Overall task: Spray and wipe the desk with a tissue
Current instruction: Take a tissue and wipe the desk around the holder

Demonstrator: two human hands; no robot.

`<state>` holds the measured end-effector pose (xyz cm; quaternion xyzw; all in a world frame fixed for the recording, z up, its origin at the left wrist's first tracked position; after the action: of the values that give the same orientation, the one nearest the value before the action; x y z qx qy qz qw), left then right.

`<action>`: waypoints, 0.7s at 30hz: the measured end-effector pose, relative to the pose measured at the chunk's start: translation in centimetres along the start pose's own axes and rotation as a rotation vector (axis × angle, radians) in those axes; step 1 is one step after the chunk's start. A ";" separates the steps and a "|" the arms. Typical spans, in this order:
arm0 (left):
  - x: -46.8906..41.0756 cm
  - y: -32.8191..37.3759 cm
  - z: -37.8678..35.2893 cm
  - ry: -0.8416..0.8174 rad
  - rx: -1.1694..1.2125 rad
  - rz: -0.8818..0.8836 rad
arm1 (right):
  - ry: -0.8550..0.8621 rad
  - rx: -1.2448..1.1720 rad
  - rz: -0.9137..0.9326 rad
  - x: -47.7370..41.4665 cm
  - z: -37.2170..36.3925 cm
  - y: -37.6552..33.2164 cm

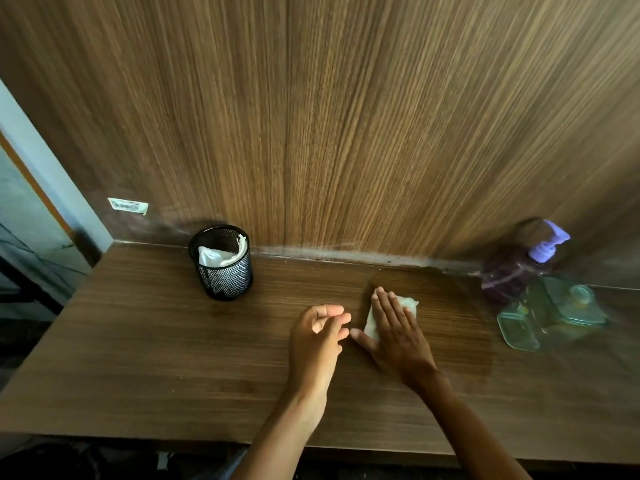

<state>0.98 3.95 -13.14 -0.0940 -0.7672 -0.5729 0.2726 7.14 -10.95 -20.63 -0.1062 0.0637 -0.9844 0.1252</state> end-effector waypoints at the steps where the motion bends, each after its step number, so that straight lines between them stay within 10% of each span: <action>1: 0.0 0.1 0.1 0.001 0.006 -0.003 | -0.008 -0.019 -0.012 0.3 0.1 0.7; 11: -0.5 0.5 1.4 0.025 0.026 -0.011 | 0.003 -0.127 -0.414 -5.1 1.6 0.6; 21: -0.7 0.7 2.3 0.025 0.048 -0.017 | 0.095 -0.016 -0.032 3.0 -0.9 -3.7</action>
<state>1.13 6.37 -13.38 -0.0738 -0.7781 -0.5578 0.2792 3.26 -8.05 -20.33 -0.0612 0.0759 -0.9896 0.1054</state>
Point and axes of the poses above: each hand's wrist, its own x-axis away from the middle knuckle, its own z-axis out of the back of the hand, y = z × x, the point moved 8 cm from there along -x, towards the middle knuckle, and after that the axes turned 5 degrees about z, right-handed, at the moved point
